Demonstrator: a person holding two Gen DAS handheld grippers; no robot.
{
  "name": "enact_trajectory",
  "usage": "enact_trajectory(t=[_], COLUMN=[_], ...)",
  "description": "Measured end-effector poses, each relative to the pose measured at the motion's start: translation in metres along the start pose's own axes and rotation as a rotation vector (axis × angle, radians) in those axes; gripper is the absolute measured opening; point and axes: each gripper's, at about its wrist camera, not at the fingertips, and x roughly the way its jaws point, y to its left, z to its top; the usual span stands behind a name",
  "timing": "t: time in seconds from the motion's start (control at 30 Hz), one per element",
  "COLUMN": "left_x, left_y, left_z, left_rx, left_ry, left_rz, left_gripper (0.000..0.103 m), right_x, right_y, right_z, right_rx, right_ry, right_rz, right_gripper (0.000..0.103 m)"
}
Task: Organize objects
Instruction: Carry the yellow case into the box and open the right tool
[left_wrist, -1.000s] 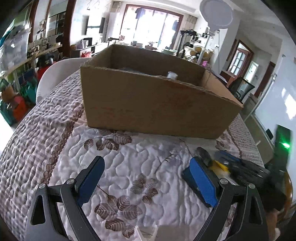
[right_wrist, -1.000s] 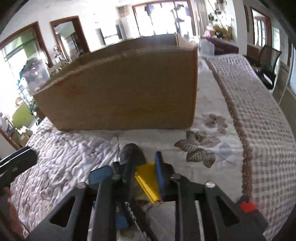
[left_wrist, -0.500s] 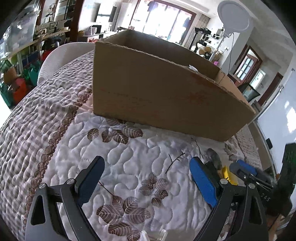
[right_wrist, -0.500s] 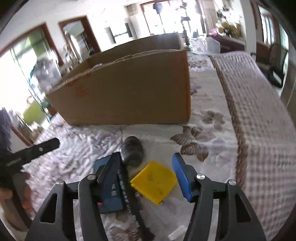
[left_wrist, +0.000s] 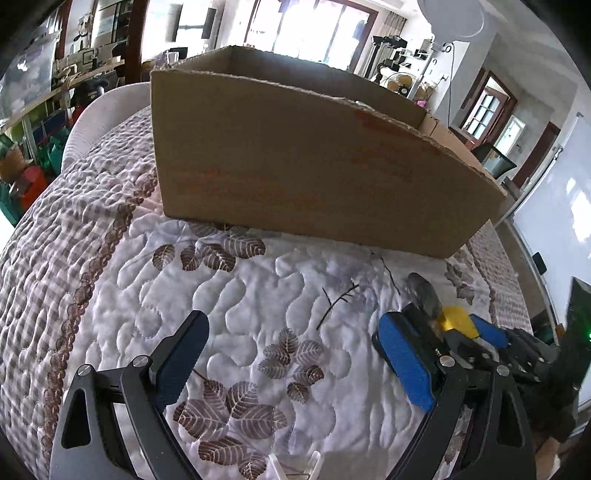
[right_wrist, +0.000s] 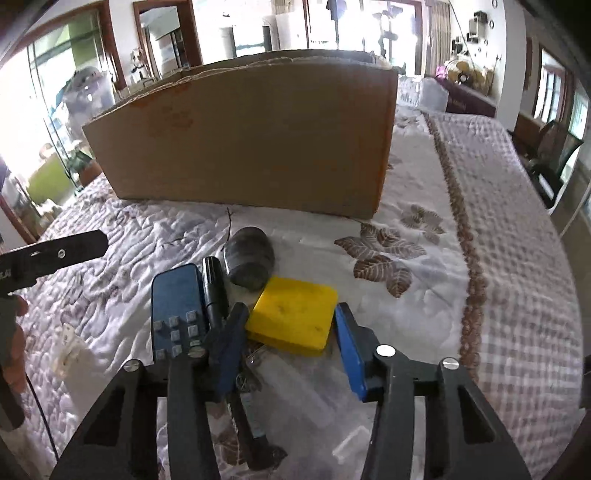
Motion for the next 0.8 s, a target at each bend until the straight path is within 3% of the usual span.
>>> enact_trajectory(t=[0.13, 0.3, 0.43, 0.53, 0.67, 0.8], left_x=[0.0, -0.001, -0.002, 0.0, 0.002, 0.001], left_y=[0.004, 0.006, 0.006, 0.01, 0.01, 0.008], left_z=[0.001, 0.001, 0.002, 0.002, 0.003, 0.003], left_rx=[-0.025, -0.03, -0.037, -0.053, -0.059, -0.044], left_ry=[0.011, 0.007, 0.003, 0.013, 0.026, 0.032], left_rz=[0.01, -0.005, -0.012, -0.024, -0.043, -0.063], left_gripper=[0.094, 0.094, 0.094, 0.094, 0.093, 0.093], right_x=[-0.04, -0.066, -0.028, 0.009, 0.041, 0.02], right_y=[-0.004, -0.013, -0.025, -0.022, -0.02, -0.018], right_z=[0.015, 0.094, 0.162, 0.19, 0.198, 0.183], right_rx=[0.046, 0.095, 0.202, 0.212, 0.218, 0.224], right_ry=[-0.116, -0.233, -0.178, -0.113, -0.066, -0.131], right_rz=[0.047, 0.081, 0.141, 0.061, -0.024, 0.003], right_gripper=[0.103, 0.103, 0.103, 0.103, 0.103, 0.103])
